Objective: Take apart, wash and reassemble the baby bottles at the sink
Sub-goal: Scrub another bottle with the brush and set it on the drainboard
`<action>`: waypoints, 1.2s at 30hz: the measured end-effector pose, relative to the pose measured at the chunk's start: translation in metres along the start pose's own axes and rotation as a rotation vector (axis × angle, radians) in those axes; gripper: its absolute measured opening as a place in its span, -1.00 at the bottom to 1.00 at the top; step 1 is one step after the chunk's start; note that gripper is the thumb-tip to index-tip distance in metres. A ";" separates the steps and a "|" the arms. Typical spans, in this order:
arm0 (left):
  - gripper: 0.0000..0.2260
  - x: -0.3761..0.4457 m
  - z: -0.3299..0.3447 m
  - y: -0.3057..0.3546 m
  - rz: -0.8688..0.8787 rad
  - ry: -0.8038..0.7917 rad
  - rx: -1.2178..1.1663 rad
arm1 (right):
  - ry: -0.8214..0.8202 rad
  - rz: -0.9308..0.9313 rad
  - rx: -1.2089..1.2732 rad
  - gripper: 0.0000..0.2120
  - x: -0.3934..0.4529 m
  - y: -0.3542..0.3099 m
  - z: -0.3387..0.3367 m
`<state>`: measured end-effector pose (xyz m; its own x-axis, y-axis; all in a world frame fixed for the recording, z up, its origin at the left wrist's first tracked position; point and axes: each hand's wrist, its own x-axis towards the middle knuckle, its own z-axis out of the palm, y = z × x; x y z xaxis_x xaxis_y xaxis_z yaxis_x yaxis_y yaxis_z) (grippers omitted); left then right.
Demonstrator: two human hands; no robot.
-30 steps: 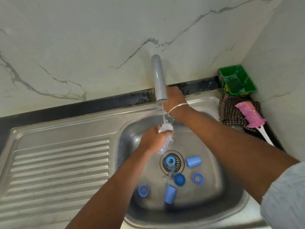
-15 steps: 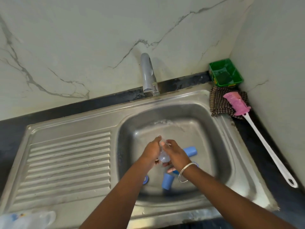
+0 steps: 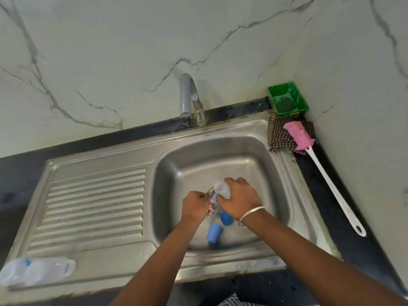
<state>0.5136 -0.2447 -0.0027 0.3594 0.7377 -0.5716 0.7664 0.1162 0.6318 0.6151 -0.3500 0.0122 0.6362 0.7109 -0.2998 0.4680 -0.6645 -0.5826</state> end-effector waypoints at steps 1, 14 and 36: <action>-0.70 -0.002 0.002 0.003 0.054 0.028 0.003 | 0.038 -0.051 -0.010 -0.56 -0.001 0.001 -0.001; -0.52 -0.021 0.029 0.013 -0.281 -0.382 -0.348 | -0.022 -0.093 -0.056 -0.38 -0.012 0.028 0.000; -0.77 -0.017 0.056 0.048 -0.252 -0.317 -0.676 | 0.650 0.154 -0.282 -0.65 0.066 0.117 -0.129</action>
<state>0.5737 -0.2888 0.0078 0.4310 0.4223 -0.7975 0.3914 0.7088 0.5869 0.7910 -0.4106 0.0216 0.9028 0.3819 0.1976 0.4280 -0.8427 -0.3266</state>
